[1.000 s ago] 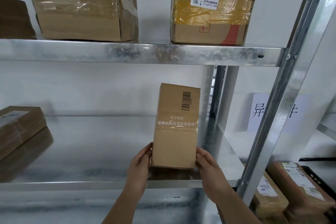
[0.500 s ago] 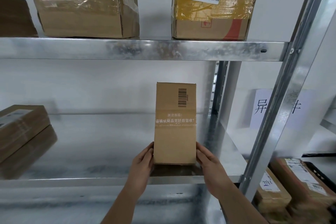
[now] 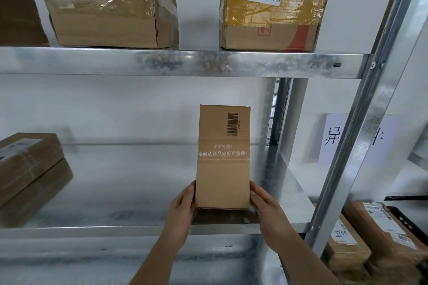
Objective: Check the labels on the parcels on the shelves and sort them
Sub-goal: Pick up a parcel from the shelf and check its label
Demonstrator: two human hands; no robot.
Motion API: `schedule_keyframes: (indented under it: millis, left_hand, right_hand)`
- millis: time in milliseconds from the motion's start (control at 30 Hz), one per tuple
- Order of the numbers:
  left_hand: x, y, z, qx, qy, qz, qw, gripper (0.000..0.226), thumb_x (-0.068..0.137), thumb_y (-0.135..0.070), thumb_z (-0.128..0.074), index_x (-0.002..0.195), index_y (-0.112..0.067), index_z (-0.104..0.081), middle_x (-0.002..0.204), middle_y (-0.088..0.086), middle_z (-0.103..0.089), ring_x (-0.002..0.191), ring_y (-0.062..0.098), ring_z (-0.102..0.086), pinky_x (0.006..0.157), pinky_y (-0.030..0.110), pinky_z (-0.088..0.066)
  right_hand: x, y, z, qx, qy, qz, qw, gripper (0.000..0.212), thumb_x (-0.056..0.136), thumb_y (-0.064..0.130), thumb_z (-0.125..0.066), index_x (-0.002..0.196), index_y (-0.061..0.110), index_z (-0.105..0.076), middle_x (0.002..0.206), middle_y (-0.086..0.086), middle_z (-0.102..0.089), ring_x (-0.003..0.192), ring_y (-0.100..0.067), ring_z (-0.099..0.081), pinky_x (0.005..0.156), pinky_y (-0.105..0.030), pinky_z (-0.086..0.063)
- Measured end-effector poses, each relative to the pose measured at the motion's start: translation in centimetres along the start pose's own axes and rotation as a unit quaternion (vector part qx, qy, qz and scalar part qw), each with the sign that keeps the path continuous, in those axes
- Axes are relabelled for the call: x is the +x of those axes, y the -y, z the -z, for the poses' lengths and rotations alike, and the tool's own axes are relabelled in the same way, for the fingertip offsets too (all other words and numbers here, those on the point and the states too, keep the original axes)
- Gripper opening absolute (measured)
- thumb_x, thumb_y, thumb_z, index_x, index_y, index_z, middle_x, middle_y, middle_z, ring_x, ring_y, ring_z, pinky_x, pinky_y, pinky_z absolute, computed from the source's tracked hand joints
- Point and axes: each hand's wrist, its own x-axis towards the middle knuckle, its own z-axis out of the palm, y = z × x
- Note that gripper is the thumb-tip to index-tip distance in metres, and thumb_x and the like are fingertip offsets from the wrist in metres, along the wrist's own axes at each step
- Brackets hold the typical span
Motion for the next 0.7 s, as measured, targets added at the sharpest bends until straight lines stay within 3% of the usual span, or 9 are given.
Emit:
schedule_keyframes:
  millis: [100, 200, 300, 367, 533, 633, 700]
  left_hand:
    - [-0.3, -0.1, 0.0, 0.019, 0.024, -0.013, 0.999, 0.051, 0.089, -0.060, -0.055, 0.124, -0.026, -0.066, 0.118, -0.004, -0.074, 0.114, 0.013, -0.067, 0.100, 0.035, -0.053]
    - [-0.2, 0.1, -0.1, 0.035, 0.052, -0.036, 0.997, 0.068, 0.076, -0.061, -0.067, 0.133, -0.024, -0.059, 0.121, -0.005, -0.072, 0.115, 0.016, -0.068, 0.103, 0.040, -0.054]
    - [0.1, 0.2, 0.0, 0.027, 0.051, -0.040, 0.998, 0.049, 0.083, -0.058, -0.060, 0.126, -0.033, -0.061, 0.116, -0.003, -0.074, 0.108, 0.020, -0.070, 0.090, 0.034, -0.058]
    - [0.2, 0.1, 0.0, 0.037, 0.046, -0.045, 0.997, 0.049, 0.084, -0.060, -0.058, 0.126, -0.034, -0.061, 0.114, -0.001, -0.074, 0.104, 0.024, -0.070, 0.085, 0.036, -0.060]
    - [0.5, 0.4, -0.2, -0.021, 0.013, -0.057, 0.998, 0.053, 0.081, -0.047, -0.068, 0.130, -0.032, -0.054, 0.126, 0.005, -0.067, 0.115, 0.023, -0.068, 0.097, 0.044, -0.058]
    - [0.7, 0.8, -0.4, 0.001, -0.004, -0.070, 0.998, 0.034, 0.090, -0.036, -0.064, 0.123, -0.030, -0.057, 0.126, 0.008, -0.066, 0.113, 0.022, -0.068, 0.091, 0.037, -0.059]
    - [0.9, 1.1, -0.5, 0.030, -0.010, -0.088, 0.996, 0.026, 0.099, -0.024, -0.059, 0.125, -0.027, -0.063, 0.126, 0.004, -0.069, 0.110, 0.016, -0.069, 0.084, 0.029, -0.059]
  right_hand:
    - [0.0, 0.0, -0.1, 0.007, 0.009, 0.007, 1.000, 0.029, 0.106, 0.016, -0.049, 0.119, 0.033, -0.069, 0.124, 0.008, -0.072, 0.122, -0.014, -0.063, 0.101, -0.037, -0.053]
    - [0.1, -0.1, 0.0, 0.009, 0.032, 0.010, 0.999, 0.029, 0.105, 0.019, -0.050, 0.128, 0.029, -0.063, 0.124, -0.001, -0.072, 0.124, -0.019, -0.062, 0.114, -0.041, -0.043]
    - [0.2, -0.2, 0.3, 0.015, 0.035, -0.016, 0.999, 0.041, 0.098, 0.026, -0.060, 0.137, 0.040, -0.054, 0.128, -0.003, -0.071, 0.123, -0.022, -0.063, 0.113, -0.041, -0.043]
    - [0.3, -0.1, 0.6, 0.019, 0.038, -0.023, 0.999, 0.053, 0.093, 0.031, -0.065, 0.142, 0.039, -0.046, 0.131, -0.001, -0.068, 0.118, -0.021, -0.065, 0.106, -0.039, -0.046]
    - [-0.2, 0.6, 0.6, -0.012, 0.092, 0.007, 0.996, 0.054, 0.081, 0.039, -0.070, 0.133, 0.027, -0.064, 0.112, -0.010, -0.074, 0.100, -0.032, -0.069, 0.086, -0.037, -0.054]
    - [-0.2, 0.5, 0.6, 0.002, 0.087, 0.020, 0.996, 0.051, 0.083, 0.036, -0.068, 0.133, 0.030, -0.063, 0.124, -0.002, -0.072, 0.115, -0.026, -0.066, 0.099, -0.039, -0.049]
    - [-0.1, 0.5, 0.5, 0.022, 0.079, 0.011, 0.997, 0.046, 0.089, 0.036, -0.063, 0.134, 0.027, -0.063, 0.128, 0.000, -0.071, 0.119, -0.022, -0.065, 0.098, -0.035, -0.050]
